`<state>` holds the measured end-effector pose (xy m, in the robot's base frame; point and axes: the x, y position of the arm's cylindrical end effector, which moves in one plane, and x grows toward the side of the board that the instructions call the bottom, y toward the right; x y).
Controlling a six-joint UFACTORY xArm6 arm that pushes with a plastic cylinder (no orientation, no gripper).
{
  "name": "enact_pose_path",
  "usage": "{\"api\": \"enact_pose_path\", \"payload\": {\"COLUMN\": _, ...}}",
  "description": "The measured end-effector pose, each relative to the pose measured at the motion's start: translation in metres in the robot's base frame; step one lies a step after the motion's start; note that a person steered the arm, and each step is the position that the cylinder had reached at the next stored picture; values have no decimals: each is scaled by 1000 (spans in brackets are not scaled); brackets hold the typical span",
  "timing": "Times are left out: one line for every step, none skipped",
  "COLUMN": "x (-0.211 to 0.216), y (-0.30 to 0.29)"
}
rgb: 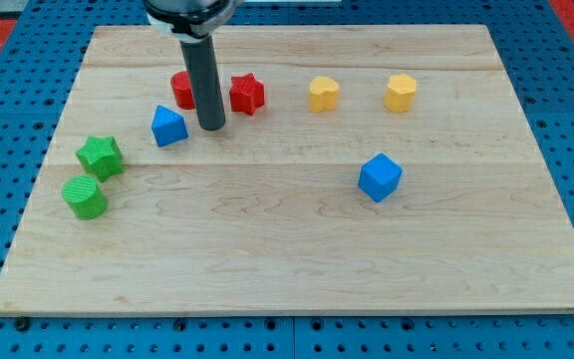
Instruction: Move the triangle above the green star
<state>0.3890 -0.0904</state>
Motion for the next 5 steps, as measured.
{"api": "enact_pose_path", "payload": {"x": 2, "y": -18}}
{"api": "enact_pose_path", "payload": {"x": -7, "y": -55}}
{"api": "enact_pose_path", "payload": {"x": -15, "y": -86}}
{"api": "enact_pose_path", "payload": {"x": -15, "y": -80}}
{"api": "enact_pose_path", "payload": {"x": -13, "y": -30}}
